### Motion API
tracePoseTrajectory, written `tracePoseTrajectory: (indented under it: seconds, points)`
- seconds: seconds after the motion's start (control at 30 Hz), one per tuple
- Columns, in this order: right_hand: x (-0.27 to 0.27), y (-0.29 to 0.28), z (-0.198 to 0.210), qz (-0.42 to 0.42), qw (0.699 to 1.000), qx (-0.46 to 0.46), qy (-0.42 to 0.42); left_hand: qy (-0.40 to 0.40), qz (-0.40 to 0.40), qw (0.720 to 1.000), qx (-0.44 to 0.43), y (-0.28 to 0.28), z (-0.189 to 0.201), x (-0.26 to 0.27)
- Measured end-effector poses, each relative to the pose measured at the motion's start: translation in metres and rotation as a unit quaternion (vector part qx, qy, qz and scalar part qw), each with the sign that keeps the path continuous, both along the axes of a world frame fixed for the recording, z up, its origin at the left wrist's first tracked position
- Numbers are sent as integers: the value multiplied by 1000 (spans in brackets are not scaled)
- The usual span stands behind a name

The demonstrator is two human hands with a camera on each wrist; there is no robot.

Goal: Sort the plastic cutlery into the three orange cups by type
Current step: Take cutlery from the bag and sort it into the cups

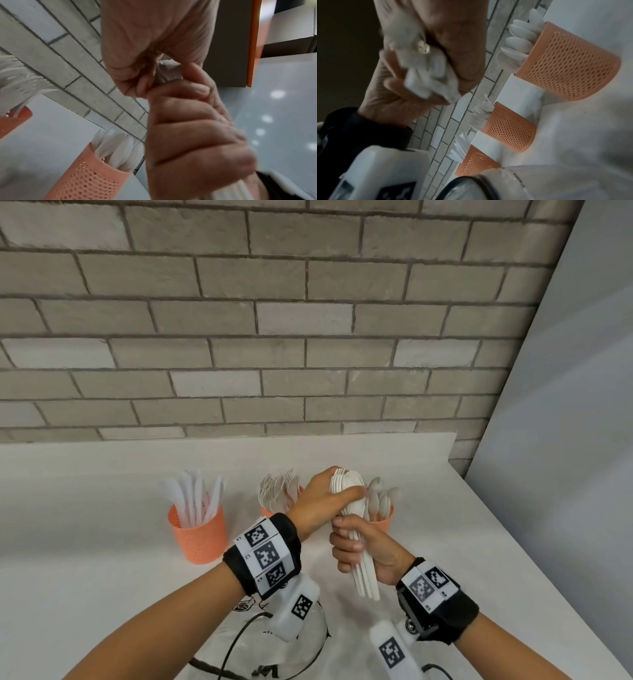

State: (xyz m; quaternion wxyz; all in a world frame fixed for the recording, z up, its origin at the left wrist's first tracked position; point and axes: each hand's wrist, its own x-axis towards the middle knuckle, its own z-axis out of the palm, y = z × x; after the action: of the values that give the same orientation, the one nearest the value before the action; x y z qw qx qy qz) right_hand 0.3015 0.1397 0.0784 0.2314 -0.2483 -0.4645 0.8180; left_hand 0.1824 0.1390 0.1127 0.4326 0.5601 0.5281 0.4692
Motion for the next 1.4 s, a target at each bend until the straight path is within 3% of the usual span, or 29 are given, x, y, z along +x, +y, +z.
tracePoseTrajectory:
  seconds: [0.17,0.23,0.33,0.53,0.8,1.0,1.23,1.33,1.4]
  points:
    - [-1,-7,-1,-97,972,158,-147,110,53,991,50,1,-4,6]
    - [0,-7,-2,-115,963,183,-158,125,79,987,55,2,-5,7]
    - [0,-9,-5,-152,964,169,-139,62,81,995,18,4,-7,7]
    - [1,-9,-15,-262,933,201,-142,-7,94,995,-12,1,-12,5]
    - [0,-9,-22,-287,932,184,-126,-71,72,994,-39,-3,-19,7]
    - [2,-14,-20,-277,939,179,-100,14,99,994,-34,-8,-21,12]
    - [5,-18,-16,-266,936,206,-99,76,58,995,-25,-10,-28,16]
    - [7,-15,-17,-274,937,195,-95,102,101,990,-7,-6,-28,15]
    - [10,-12,-19,-281,938,175,-100,73,134,988,12,-4,-22,12]
